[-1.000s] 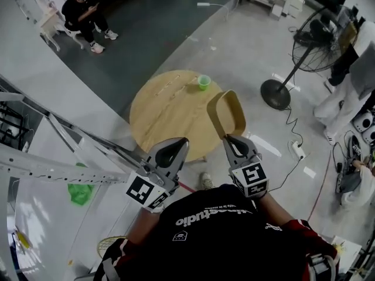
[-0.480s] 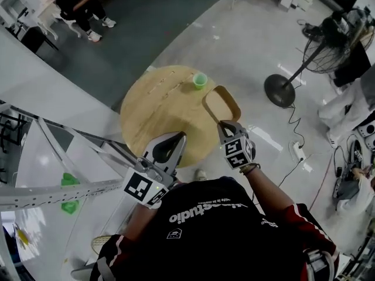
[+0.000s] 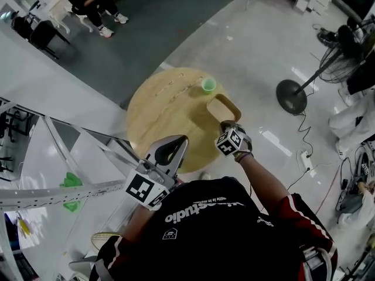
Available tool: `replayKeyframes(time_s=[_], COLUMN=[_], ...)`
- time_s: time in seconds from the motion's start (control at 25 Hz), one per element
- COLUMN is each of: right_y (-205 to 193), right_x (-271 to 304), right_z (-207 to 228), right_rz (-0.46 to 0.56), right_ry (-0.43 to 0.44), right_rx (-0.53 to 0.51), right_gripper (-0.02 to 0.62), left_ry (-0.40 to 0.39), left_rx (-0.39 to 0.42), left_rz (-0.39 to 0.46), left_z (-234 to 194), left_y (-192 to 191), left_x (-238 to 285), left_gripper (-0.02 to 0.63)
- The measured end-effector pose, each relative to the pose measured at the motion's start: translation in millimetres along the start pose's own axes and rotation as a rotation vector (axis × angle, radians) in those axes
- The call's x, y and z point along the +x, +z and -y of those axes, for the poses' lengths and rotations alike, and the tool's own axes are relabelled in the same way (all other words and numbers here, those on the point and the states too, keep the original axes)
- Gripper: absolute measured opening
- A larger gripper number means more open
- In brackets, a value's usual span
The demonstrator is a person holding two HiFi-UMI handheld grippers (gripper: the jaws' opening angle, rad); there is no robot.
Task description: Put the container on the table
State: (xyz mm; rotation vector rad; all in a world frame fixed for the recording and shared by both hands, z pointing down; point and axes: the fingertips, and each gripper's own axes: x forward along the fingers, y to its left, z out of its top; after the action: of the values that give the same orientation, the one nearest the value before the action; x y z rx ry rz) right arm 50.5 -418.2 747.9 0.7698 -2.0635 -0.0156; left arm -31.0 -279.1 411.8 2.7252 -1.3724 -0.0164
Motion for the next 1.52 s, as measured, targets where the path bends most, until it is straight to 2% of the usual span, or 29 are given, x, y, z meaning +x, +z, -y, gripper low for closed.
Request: replayKeyframes(time_s=[0.16, 0.4, 0.56, 0.8, 0.92, 1.12, 1.32, 1.52], right_y=[-8.7, -12.3, -11.8, 4.5, 17.4, 47.9, 81.5, 107.7], right_x=[24.0, 29.8, 28.7, 16.7, -1.4, -51.8, -122.0, -196.7], right_z=[1.6, 5.6, 2.9, 7.7, 12.8, 25.8, 31.1, 18.0], right_rz=[-0.046, -0.079, -0.068, 0.001, 0.073, 0.237, 0.391, 0.575], right_ry=[-0.003, -0.002, 0.015, 0.017, 0.009, -0.019, -0.063, -0.079], right_rx=[-0.063, -0.154, -0.110, -0.035, 0.037, 0.252, 0.348, 0.486], right_gripper=[0.028, 0.035, 0.072, 0.115, 0.114, 0.114, 0.104, 0.083], left_ry=[0.019, 0.018, 0.021, 0.008, 0.003, -0.001, -0.025, -0.046], left_rx=[-0.006, 0.001, -0.005, -0.015, -0.022, -0.045, -0.046, -0.050], left_rz=[-0.019, -0.041, -0.040, -0.037, -0.038, -0.035, -0.022, -0.015], left_z=[-5.1, 0.1, 0.6, 3.9, 5.2, 3.2, 12.2, 19.3], left_y=[-5.8, -3.4, -5.5, -8.3, -10.5, -12.5, -8.4, -7.7], left_x=[1.7, 9.8, 7.9, 4.9, 2.6, -1.9, -15.8, -43.8], left_gripper=[0.025, 0.025, 0.025, 0.025, 0.025, 0.025, 0.025, 0.025])
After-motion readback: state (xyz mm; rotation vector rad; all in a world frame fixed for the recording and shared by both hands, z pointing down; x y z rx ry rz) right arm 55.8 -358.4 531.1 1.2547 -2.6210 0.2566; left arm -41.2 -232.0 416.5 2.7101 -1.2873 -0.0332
